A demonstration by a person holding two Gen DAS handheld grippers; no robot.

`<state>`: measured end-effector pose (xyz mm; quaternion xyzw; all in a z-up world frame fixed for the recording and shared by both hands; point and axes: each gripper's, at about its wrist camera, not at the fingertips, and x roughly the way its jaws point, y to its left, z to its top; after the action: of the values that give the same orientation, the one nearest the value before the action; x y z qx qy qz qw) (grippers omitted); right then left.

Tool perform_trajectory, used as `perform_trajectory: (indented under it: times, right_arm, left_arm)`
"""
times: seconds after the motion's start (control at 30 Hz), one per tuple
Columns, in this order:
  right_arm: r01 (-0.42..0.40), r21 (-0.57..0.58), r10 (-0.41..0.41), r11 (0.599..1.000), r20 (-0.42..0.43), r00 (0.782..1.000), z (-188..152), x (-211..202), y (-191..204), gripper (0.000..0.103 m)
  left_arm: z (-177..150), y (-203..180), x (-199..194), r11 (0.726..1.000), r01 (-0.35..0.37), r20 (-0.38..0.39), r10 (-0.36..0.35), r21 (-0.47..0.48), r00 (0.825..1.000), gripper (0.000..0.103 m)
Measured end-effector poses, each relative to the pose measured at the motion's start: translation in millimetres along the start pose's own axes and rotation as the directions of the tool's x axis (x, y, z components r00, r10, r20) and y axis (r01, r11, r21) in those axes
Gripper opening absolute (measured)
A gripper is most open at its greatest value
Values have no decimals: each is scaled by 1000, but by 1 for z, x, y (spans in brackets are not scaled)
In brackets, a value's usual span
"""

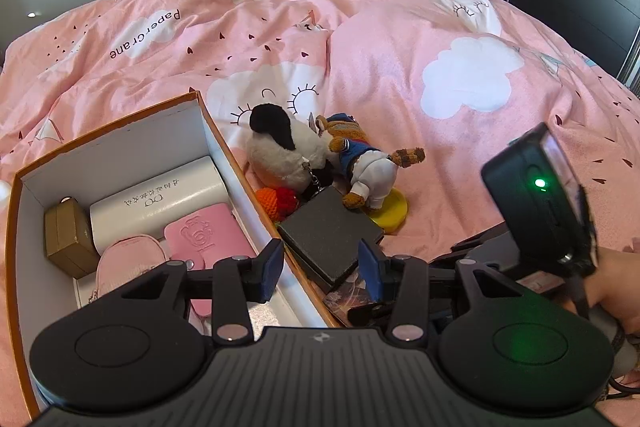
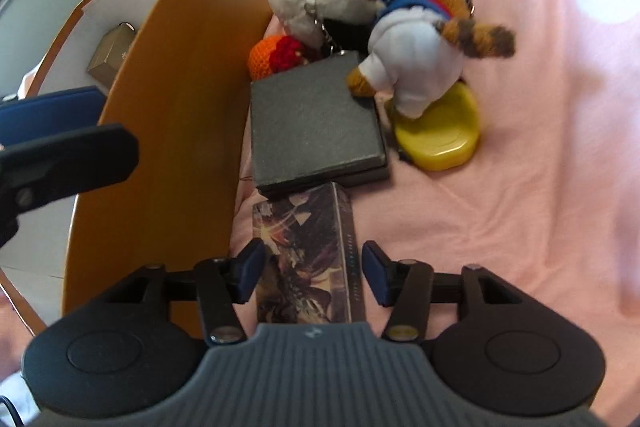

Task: Organize objects
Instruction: 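Move both grippers back to the dark grey box and photo card pack, then grasp the dark grey box with the left gripper while the right grasps the photo card pack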

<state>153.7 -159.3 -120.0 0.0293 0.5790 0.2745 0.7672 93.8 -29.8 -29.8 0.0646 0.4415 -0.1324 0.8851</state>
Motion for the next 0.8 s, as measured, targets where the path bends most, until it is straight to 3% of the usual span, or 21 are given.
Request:
perform_trajectory:
  times: [0.1, 0.27, 0.43, 0.5, 0.6, 0.7, 0.8]
  right_arm:
    - [-20, 24, 20, 1000, -7, 1000, 0, 4, -3, 55]
    - [-40, 27, 39, 999, 26, 999, -6, -12, -4, 31]
    - [-49, 23, 47, 999, 74, 996, -14, -43, -2, 25]
    - [-6, 19, 4, 1000, 122, 992, -15, -60, -4, 25]
    - [67, 22, -71, 997, 197, 978, -14, -82, -11, 24]
    - [135, 48, -143, 990, 246, 959, -8, -94, -26, 24]
    - [184, 95, -202, 978, 258, 945, -2, -94, -46, 24]
  left_arm:
    - [1, -1, 2, 1000, -7, -6, 7, 2, 1000, 51]
    - [4, -4, 3, 1000, -18, -17, 18, 16, 1000, 51]
    - [8, -9, 1, 998, -54, -22, 55, 41, 998, 50]
    - [12, -12, -4, 997, -62, -11, 62, 45, 998, 50]
    - [20, -17, -3, 999, -15, -15, 15, 39, 1000, 50]
    - [29, -25, 9, 999, 23, -59, -21, 28, 998, 50]
    - [32, -38, 30, 997, 21, -114, -12, 79, 993, 51]
